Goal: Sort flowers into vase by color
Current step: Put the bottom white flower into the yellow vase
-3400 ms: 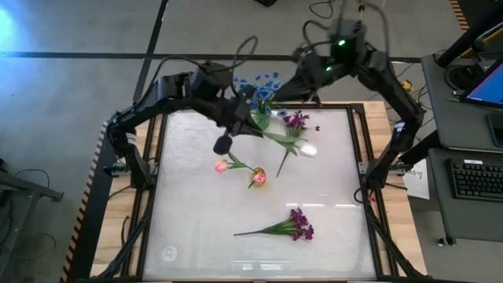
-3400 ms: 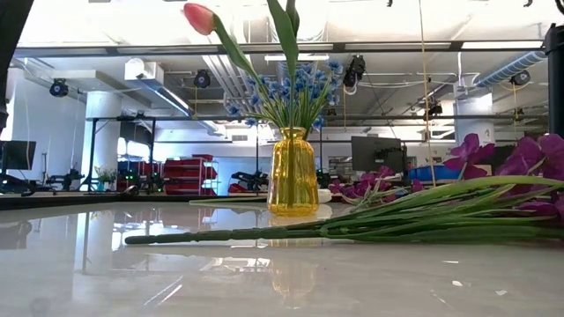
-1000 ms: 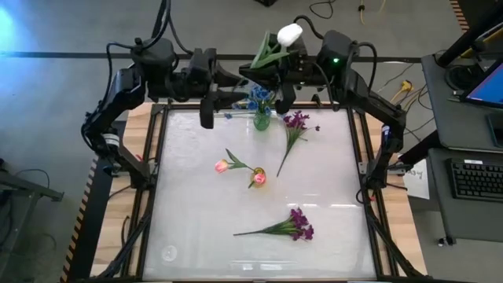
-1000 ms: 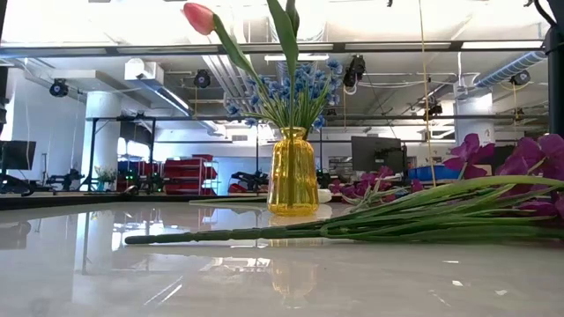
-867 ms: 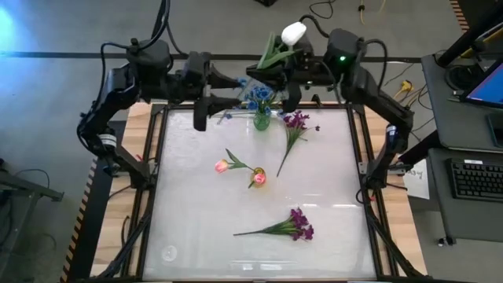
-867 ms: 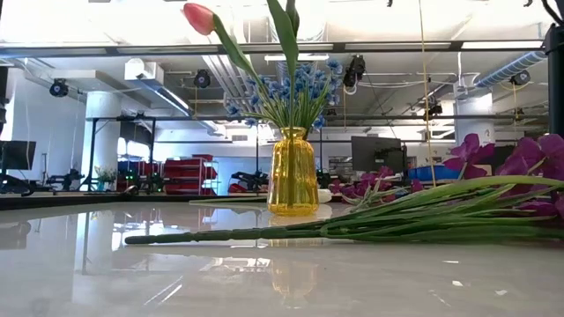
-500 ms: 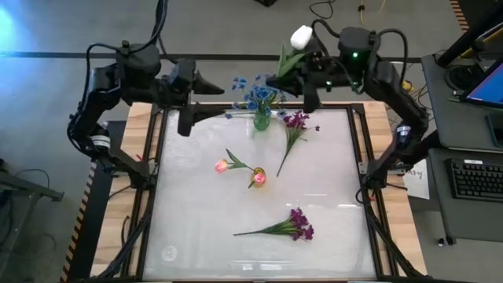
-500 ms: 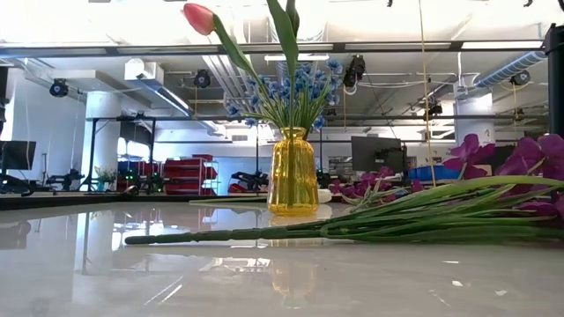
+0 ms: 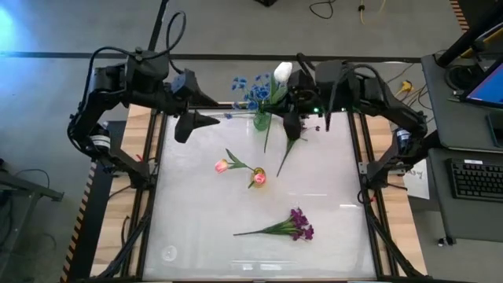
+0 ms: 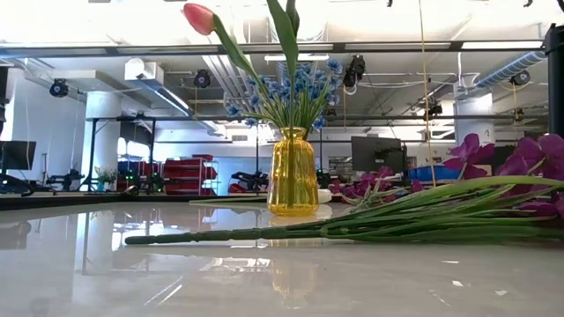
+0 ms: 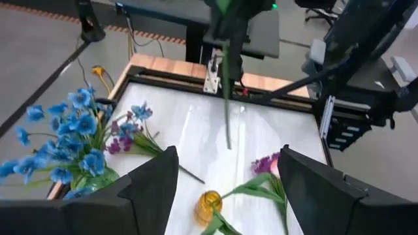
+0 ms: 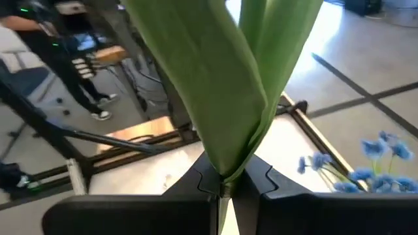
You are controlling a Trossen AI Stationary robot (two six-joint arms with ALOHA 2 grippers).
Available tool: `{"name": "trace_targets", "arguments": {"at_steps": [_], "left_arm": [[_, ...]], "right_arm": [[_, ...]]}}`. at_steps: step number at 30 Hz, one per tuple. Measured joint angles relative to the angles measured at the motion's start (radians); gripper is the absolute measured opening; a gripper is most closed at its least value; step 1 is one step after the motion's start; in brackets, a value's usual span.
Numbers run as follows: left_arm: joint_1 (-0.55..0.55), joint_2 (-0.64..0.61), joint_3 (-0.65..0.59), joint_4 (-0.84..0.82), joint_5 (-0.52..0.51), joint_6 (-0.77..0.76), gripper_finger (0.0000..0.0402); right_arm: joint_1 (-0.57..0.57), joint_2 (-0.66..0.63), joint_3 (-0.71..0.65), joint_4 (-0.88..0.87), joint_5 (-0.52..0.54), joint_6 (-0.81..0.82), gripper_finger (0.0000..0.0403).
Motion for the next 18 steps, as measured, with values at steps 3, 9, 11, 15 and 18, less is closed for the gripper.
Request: {"name": "trace_targets", "arguments": {"at_steps": [3,9,11,15,18], "left_arm": [[-0.024,-0.001,0.0,-0.01,0.0,0.009,0.0242],[-0.069,-0.007,0.0,0.001,0.001,0.039,0.0229],[-0.082,-0.008,-0.001,0.004,0.001,0.041,0.0226],[-0.125,-0.031,-0.055,0.04,0.001,0.054,0.0219],[-0.161,-0.08,-0.185,0.128,-0.001,0.035,0.0214]], "right_arm": [[0.005,-0.012,-0.042,0.001,0.013,-0.002,0.0013],[0.005,-0.081,-0.165,0.03,0.054,-0.003,0.0013],[0.005,-0.126,-0.226,0.066,0.057,-0.002,0.0013],[0.009,-0.227,-0.38,0.157,0.075,0.007,0.0013],[0.014,-0.294,-0.519,0.246,0.083,0.021,0.0013]]}}
